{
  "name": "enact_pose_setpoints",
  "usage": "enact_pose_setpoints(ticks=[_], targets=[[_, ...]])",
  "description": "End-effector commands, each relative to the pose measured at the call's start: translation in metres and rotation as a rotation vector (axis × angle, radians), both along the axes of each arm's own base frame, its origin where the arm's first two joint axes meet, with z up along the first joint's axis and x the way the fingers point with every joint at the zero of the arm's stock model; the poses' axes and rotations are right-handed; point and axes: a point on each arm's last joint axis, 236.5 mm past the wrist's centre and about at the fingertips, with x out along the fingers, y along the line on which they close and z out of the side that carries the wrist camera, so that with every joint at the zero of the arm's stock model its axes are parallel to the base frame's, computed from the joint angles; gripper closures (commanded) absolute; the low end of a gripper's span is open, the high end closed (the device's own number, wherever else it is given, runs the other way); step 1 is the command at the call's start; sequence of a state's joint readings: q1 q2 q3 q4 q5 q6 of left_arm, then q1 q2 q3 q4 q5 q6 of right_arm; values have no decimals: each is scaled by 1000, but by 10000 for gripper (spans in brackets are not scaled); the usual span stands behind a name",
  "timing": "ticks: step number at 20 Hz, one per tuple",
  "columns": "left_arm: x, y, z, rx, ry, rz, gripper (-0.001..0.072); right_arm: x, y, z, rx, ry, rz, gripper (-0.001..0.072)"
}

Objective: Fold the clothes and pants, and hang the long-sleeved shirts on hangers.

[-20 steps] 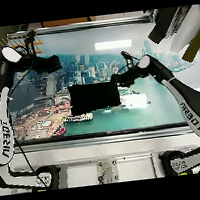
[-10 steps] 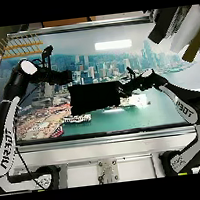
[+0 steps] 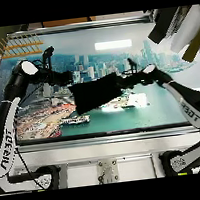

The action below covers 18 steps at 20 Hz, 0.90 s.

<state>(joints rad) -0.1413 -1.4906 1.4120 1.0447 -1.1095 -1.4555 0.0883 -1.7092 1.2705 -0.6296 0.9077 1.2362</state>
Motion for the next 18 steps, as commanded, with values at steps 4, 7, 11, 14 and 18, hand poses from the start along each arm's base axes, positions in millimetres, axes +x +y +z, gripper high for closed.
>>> enact_pose_setpoints(ticks=[4,7,11,14,18], targets=[[-9,-1,-3,4,34,-21,698,-18,-281,88,-412,-83,-431,705],[-9,-1,-3,4,35,-21,698,-87,-386,102,-517,38,-676,705],[-10,-1,-3,4,37,-23,698,-166,-423,83,-489,183,-842,705],[-10,-1,-3,5,37,-23,697,-204,-404,54,-449,278,-887,705],[-11,-1,-4,5,42,-25,697,-235,-374,24,-427,360,-880,699]])
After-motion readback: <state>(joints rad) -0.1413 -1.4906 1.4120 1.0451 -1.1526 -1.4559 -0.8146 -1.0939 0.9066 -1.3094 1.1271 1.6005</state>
